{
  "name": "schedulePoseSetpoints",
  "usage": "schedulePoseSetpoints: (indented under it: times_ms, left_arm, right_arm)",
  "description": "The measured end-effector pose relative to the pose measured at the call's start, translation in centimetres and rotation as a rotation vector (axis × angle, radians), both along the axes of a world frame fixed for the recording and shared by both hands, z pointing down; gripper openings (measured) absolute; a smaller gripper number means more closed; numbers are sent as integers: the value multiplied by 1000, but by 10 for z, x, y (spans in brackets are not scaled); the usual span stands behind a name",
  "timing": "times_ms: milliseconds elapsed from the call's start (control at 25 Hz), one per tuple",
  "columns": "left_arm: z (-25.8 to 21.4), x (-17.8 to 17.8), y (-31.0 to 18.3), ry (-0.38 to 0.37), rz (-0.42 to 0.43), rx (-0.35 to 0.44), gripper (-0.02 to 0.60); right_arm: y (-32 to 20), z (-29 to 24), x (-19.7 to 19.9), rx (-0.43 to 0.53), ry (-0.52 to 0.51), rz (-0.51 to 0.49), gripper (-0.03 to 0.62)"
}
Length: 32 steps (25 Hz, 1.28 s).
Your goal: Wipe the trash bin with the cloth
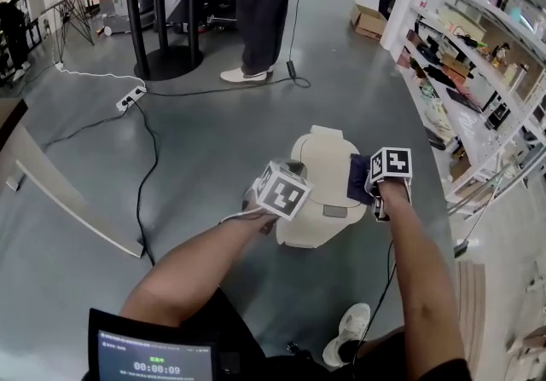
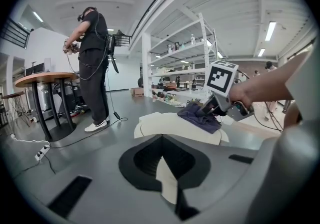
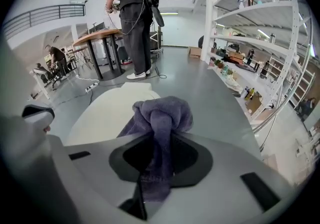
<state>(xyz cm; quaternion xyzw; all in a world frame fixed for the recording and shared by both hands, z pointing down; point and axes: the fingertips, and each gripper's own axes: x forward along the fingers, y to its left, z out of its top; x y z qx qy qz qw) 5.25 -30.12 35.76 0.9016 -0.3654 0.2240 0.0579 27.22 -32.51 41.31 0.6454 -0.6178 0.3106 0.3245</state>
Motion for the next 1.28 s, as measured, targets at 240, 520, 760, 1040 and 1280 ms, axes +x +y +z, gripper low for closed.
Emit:
schedulePoseSetpoints:
  times_ms: [240,520,760,1040,1280]
  left_arm:
    - [-4,3,2,39,-12,-28,-3]
    - [-10,-16,6,40,-39,-19,-3]
    - [-6,-41,12,7,-56,9,-3]
    - [6,-57,20,-6,-94,-46,-3]
    - [4,-46,26,12,-77,-83,-3]
  right_arm:
    - [11,-35,-46,67,-91,-98,81]
    - [20,-48,-138,83,-227,-219,81]
    - [34,-20,-179,33,-265,-242,81]
    - [37,-1,-180,16,-121,-265,81]
    - [40,-4,-172,17,-100,-255,81]
